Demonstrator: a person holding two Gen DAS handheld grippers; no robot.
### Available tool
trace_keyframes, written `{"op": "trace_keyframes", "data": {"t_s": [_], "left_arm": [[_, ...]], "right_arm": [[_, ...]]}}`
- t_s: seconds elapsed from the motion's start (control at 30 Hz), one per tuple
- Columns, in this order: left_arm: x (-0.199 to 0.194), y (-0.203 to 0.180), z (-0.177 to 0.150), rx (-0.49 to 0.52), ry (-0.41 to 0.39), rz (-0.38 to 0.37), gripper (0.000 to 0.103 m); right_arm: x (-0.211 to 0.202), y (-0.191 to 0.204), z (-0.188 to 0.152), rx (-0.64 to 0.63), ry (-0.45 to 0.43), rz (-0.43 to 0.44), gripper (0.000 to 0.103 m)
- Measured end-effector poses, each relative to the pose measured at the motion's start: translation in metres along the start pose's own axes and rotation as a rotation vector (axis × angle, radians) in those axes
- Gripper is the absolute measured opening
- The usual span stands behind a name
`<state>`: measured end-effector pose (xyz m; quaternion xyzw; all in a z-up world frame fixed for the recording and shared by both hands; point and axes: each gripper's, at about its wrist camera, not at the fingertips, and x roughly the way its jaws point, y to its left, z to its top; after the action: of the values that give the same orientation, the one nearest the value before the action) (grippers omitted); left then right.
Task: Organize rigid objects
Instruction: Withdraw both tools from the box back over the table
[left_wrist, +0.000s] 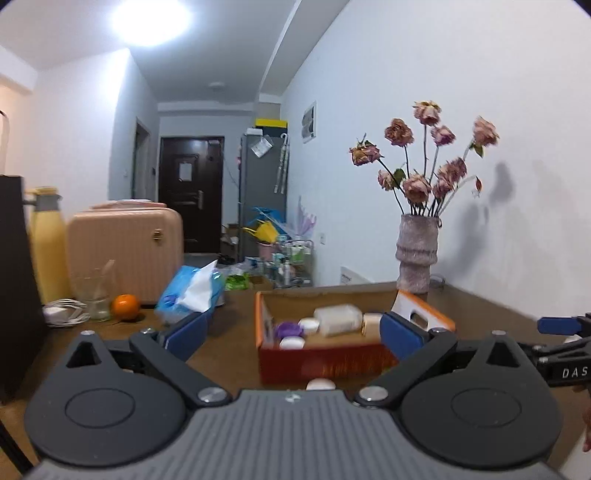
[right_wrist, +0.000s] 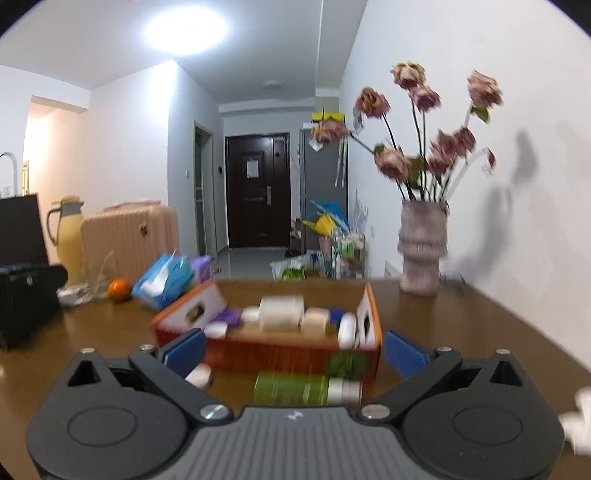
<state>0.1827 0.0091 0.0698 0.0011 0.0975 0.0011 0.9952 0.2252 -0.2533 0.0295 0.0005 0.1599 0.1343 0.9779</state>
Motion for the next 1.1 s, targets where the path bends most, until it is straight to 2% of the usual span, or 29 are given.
{"op": "trace_keyframes", "data": {"t_s": [0.07,0.13,0.23,0.37,0.53,0.8,0.97,1.1], "left_arm": [[-0.031,-0.006,-0.022,0.031,0.010,0.015,0.103],[-0.054,-0.011,-0.040,0.058,0.068,-0.015,0.103],[-0.077,-0.010,-0.053,0.062,0.096,-0.023,0.103],[-0.085,-0.010,-0.056,0.059,0.089,-0.008,0.103],[-0.082,-0.017,-0.059,0.055,0.098,-0.047,0.103],[-0.031,-0.016,-0.071,0.051,0.206,-0.064,0.103],[0.031,-0.012,-0.067,0.038,0.258,-0.107,0.101],[0.097,-0.008,-0.060,0.034,0.318,-0.155,0.092]], "right_arm": [[-0.026,0.008,-0.024,-0.008,0.020,0.003,0.103],[-0.046,0.014,-0.044,-0.010,0.052,0.020,0.103],[-0.068,0.021,-0.062,-0.008,0.085,0.021,0.103],[-0.084,0.026,-0.066,-0.011,0.073,0.015,0.103],[-0.089,0.028,-0.064,-0.054,0.053,-0.011,0.103],[-0.044,0.012,-0.065,-0.063,0.113,-0.044,0.103],[0.003,-0.001,-0.054,-0.117,0.148,-0.051,0.101],[0.054,-0.013,-0.036,-0.186,0.178,-0.020,0.100]]}}
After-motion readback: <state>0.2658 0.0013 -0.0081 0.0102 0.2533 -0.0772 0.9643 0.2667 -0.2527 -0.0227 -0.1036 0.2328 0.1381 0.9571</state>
